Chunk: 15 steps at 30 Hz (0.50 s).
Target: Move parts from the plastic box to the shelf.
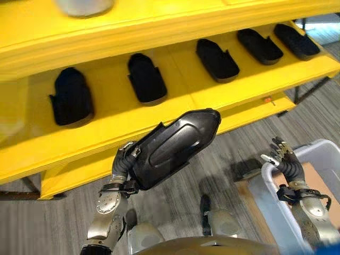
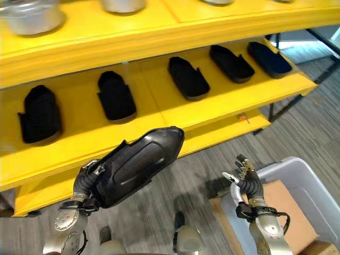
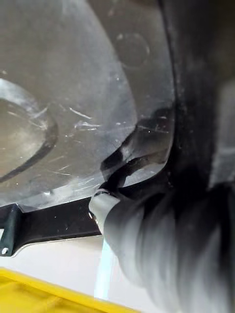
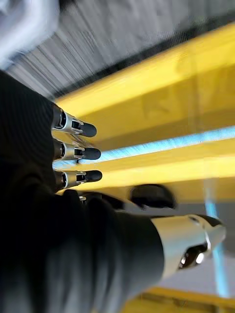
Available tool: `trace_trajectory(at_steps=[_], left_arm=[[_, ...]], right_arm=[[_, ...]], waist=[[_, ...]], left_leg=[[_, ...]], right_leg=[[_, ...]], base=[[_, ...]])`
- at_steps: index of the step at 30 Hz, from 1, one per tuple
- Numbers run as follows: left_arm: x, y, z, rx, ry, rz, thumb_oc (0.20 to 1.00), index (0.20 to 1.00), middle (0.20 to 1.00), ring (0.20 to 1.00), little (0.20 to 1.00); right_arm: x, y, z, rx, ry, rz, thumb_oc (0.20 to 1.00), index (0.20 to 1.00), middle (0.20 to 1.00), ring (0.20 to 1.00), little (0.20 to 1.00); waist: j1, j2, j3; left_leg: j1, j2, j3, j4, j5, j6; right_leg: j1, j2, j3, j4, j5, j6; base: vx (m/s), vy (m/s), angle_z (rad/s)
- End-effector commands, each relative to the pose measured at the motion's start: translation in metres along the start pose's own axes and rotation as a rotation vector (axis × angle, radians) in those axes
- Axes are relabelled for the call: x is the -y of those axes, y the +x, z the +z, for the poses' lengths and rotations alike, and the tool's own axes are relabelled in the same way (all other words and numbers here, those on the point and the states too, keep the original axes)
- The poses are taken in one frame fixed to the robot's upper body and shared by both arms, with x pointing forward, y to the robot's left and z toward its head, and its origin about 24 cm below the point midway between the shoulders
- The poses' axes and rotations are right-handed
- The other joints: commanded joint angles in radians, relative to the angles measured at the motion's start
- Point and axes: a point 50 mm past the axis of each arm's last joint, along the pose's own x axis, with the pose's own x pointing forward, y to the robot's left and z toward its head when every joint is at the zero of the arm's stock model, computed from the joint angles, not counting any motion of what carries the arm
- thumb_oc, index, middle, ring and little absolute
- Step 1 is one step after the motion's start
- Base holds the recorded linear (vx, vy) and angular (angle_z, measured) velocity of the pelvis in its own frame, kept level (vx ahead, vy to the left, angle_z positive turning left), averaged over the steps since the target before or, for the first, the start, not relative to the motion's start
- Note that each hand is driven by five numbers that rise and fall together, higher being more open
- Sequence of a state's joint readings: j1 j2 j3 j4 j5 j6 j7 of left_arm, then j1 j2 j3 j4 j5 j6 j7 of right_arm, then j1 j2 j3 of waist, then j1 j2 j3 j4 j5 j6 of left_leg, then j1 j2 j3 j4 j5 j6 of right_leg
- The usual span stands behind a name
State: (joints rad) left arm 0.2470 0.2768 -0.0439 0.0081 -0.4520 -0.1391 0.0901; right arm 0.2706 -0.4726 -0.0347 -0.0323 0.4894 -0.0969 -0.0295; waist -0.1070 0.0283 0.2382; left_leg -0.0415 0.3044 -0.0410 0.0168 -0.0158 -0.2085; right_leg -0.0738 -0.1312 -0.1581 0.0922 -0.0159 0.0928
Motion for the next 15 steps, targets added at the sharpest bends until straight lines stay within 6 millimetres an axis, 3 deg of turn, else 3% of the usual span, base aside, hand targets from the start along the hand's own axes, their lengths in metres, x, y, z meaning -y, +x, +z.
trace_trajectory(at_steps=[1,7,11,15], left_arm=[[-0.008,-0.004,0.039,0.196,0.011,-0.011,0.2,0.2,0.2,0.2,0.2],[-0.015,-0.001,0.05,0.233,0.057,0.007,0.2,0.2,0.2,0.2,0.2],[-0.02,-0.001,0.052,0.242,0.068,0.029,0.2,0.2,0.2,0.2,0.2],[-0.023,0.001,0.058,0.263,0.087,0.042,0.2,0.2,0.2,0.2,0.2]], right_arm=[[-0.013,-0.001,0.013,0.09,0.063,0.046,1.0,1.0,1.0,1.0,1.0],[-0.023,0.004,0.015,0.108,0.089,0.07,1.0,1.0,1.0,1.0,1.0],[-0.028,0.005,0.016,0.111,0.092,0.084,1.0,1.0,1.0,1.0,1.0],[-0.035,0.01,0.017,0.119,0.101,0.095,1.0,1.0,1.0,1.0,1.0]], waist=[[-0.002,-0.029,-0.075],[0.024,-0.053,-0.074],[0.04,-0.063,-0.075],[0.053,-0.056,-0.074]], left_leg=[[-0.04,-0.102,0.024,0.056,0.009,0.101],[-0.087,-0.192,0.038,0.134,-0.058,0.129],[-0.129,-0.242,0.043,0.175,-0.092,0.16],[-0.126,-0.273,0.051,0.146,-0.087,0.192]], right_leg=[[0.004,-0.033,0.055,0.062,-0.069,0.015],[0.036,-0.128,0.039,-0.01,0.001,0.064],[0.027,-0.182,0.04,-0.026,0.085,0.086],[-0.011,-0.211,0.015,0.019,0.149,0.079]], base=[[0.07,0.234,0.11],[0.05,0.222,0.33],[0.02,0.223,0.08],[0.01,0.294,0.06]])
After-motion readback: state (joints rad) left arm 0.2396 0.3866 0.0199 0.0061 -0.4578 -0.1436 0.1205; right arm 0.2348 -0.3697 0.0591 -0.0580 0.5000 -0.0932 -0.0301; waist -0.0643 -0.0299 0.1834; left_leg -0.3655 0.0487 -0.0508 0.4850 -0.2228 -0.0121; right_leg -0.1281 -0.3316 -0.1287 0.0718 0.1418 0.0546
